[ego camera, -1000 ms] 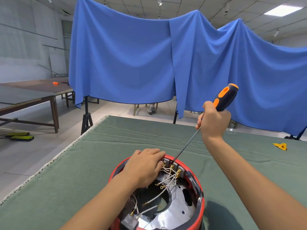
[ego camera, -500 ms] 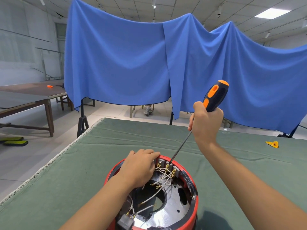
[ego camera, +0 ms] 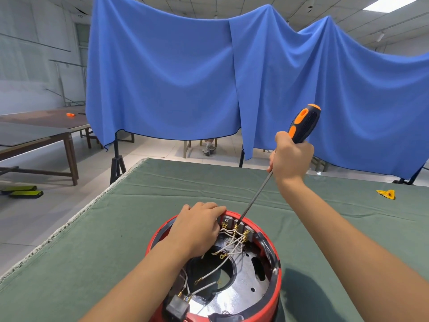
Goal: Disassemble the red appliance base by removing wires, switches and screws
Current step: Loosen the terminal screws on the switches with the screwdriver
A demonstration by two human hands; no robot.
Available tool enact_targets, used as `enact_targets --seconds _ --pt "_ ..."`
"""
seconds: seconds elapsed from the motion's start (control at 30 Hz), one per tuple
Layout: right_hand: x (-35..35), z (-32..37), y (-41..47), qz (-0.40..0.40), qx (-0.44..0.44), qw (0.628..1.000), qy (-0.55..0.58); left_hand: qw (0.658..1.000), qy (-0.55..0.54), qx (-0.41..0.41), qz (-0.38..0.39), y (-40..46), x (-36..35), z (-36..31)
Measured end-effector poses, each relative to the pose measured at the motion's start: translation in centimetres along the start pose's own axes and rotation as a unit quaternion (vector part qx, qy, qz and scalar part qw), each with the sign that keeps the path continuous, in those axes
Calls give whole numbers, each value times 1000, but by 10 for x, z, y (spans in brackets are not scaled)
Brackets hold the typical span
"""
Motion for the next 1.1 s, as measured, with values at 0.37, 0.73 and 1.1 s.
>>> enact_targets --seconds 0.37,0.73,1.1 --pt "15 -58 42 -86 -164 980 -73 1000 -6 8 -5 4 -1 5" --pt "12 -47 20 -39 -129 991 -1 1000 -20 12 -12 3 -1 7" --pt "9 5 -17 19 42 997 67 1000 -21 11 -1 2 -1 3"
Point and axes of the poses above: each hand's wrist, its own y-axis towards the middle knuckle, its own x-axis out of the back of the hand, z = x × y, the point moved 5 cm from there along y, towards the middle knuckle, and after that the axes turned 6 degrees about -x, right-handed, at the moved point
